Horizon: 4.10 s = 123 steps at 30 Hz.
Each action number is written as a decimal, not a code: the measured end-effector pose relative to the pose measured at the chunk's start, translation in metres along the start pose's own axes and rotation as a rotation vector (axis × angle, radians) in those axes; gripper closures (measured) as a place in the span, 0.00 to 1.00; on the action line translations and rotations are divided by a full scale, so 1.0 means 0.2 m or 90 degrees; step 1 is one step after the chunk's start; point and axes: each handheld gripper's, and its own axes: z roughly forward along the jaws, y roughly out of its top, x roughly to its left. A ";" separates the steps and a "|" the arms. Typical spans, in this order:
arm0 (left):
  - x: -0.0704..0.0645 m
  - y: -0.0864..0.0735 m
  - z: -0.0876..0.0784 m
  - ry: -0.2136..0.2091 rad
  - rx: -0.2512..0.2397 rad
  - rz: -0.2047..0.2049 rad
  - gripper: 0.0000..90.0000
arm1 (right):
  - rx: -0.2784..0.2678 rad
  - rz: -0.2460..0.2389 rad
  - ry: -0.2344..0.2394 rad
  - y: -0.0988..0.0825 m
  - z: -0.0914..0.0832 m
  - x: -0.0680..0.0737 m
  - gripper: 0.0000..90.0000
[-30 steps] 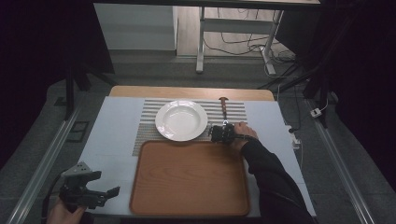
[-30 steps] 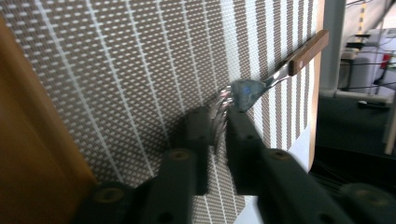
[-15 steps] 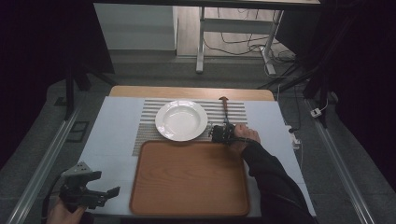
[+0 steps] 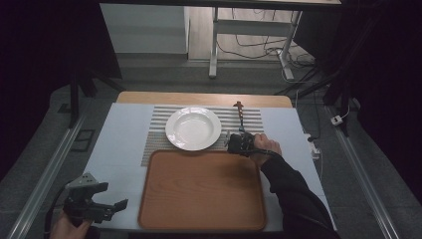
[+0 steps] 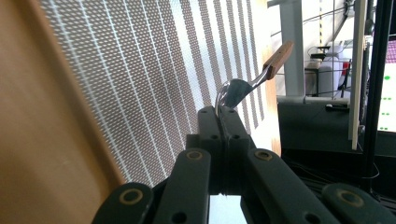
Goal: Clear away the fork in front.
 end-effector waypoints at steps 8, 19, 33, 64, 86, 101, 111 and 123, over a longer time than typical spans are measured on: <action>0.00 0.00 0.00 -0.001 -0.001 0.000 0.00 | -0.030 0.044 0.022 -0.05 -0.11 -0.02 1.00; 0.00 0.00 0.00 -0.004 -0.001 0.004 0.00 | -0.100 0.193 0.093 -0.16 -0.26 -0.08 1.00; -0.01 0.00 0.00 -0.015 -0.003 0.014 0.00 | -0.281 0.409 0.290 -0.37 -0.42 -0.14 1.00; -0.08 0.23 0.15 -0.124 -0.021 0.124 0.00 | -0.469 0.428 0.541 -0.42 -0.71 0.05 1.00; -0.38 0.56 0.51 -0.205 0.105 0.432 0.05 | -0.536 0.336 0.682 -0.28 -0.80 0.18 1.00; -0.49 0.57 0.58 -0.310 0.194 0.581 0.76 | -0.546 0.236 0.734 -0.23 -0.83 0.22 1.00; -0.52 0.52 0.60 -0.314 0.228 0.677 0.89 | -0.518 0.245 0.711 -0.24 -0.80 0.23 0.92; -0.47 0.51 0.59 -0.284 0.254 0.520 0.89 | -0.468 0.346 0.585 -0.29 -0.77 0.21 0.66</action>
